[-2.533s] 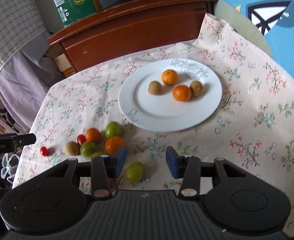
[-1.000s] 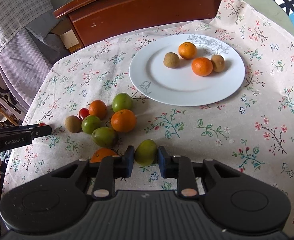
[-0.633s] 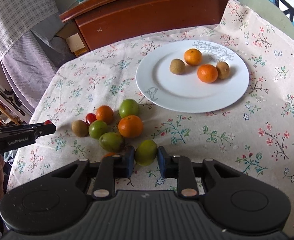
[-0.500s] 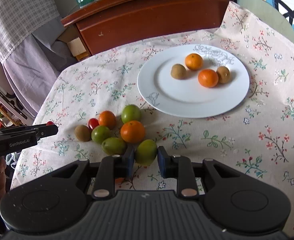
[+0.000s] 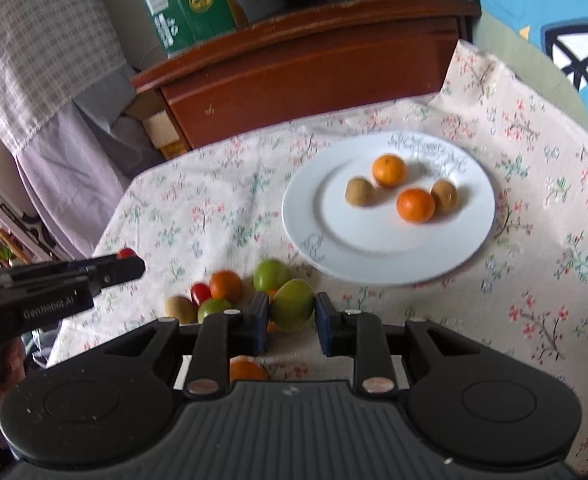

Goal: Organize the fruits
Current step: 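Carry the plum and tomato over the white plate and open both tools, then withdraw both open tools from the plate back to the fruit pile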

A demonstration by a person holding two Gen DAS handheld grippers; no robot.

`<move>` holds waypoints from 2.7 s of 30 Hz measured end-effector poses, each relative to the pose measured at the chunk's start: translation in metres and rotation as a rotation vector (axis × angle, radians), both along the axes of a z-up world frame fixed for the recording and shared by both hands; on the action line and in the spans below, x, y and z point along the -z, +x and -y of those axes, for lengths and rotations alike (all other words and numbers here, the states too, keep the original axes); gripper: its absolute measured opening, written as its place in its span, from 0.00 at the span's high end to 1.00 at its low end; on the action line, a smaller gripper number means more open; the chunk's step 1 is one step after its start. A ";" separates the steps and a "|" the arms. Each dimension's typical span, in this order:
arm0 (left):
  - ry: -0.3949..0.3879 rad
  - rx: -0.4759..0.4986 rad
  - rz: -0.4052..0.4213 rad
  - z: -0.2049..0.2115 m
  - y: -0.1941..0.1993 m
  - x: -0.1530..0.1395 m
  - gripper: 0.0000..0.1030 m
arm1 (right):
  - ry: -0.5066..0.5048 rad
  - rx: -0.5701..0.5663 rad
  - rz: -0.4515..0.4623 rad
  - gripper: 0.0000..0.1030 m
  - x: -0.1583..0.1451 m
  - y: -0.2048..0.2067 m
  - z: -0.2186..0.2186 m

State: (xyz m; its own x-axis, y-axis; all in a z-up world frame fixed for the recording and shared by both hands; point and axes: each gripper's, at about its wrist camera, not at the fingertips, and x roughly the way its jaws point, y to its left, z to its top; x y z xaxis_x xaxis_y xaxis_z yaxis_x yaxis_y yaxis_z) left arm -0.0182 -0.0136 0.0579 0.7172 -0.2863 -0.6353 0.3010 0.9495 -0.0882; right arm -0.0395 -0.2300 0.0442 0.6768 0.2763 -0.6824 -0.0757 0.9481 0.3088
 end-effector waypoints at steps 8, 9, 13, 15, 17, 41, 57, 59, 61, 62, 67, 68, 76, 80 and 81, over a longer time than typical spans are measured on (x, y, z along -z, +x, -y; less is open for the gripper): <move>-0.062 0.044 0.008 0.020 0.012 -0.011 0.79 | 0.034 0.067 0.033 0.76 -0.013 0.009 0.017; -0.063 0.049 0.008 0.023 0.015 -0.011 0.79 | 0.039 0.077 0.035 0.76 -0.014 0.010 0.020; -0.061 0.077 0.013 0.038 0.024 -0.011 0.79 | 0.055 0.122 0.041 0.76 -0.016 0.018 0.030; -0.055 0.092 0.013 0.046 0.029 -0.010 0.79 | 0.063 0.146 0.032 0.76 -0.015 0.022 0.034; -0.053 0.108 0.007 0.053 0.033 -0.008 0.79 | 0.070 0.162 0.020 0.76 -0.012 0.026 0.036; -0.042 0.162 -0.082 0.103 0.079 0.025 0.67 | 0.118 0.313 -0.086 0.72 0.019 0.054 0.055; 0.019 0.064 -0.047 0.074 0.067 -0.017 0.24 | 0.119 0.274 -0.045 0.67 0.009 0.047 0.050; 0.028 0.044 -0.058 0.067 0.066 -0.020 0.24 | 0.112 0.250 -0.048 0.67 0.009 0.044 0.045; 0.030 0.029 -0.070 0.060 0.064 -0.022 0.24 | 0.095 0.224 -0.047 0.66 0.009 0.041 0.040; 0.031 0.025 -0.073 0.057 0.063 -0.023 0.24 | 0.085 0.213 -0.047 0.66 0.008 0.040 0.037; 0.053 0.007 -0.068 0.042 0.054 -0.031 0.24 | 0.071 0.164 -0.063 0.64 0.008 0.031 0.028; 0.055 0.004 -0.068 0.039 0.052 -0.032 0.24 | 0.067 0.155 -0.064 0.64 0.008 0.029 0.026; 0.074 -0.017 -0.081 0.019 0.039 -0.032 0.24 | 0.046 0.106 -0.074 0.64 0.007 0.016 0.015; 0.089 -0.026 -0.095 0.010 0.035 -0.026 0.24 | 0.037 0.079 -0.077 0.64 0.006 0.011 0.010; 0.090 -0.027 -0.100 0.008 0.035 -0.024 0.24 | 0.036 0.072 -0.078 0.64 0.006 0.010 0.008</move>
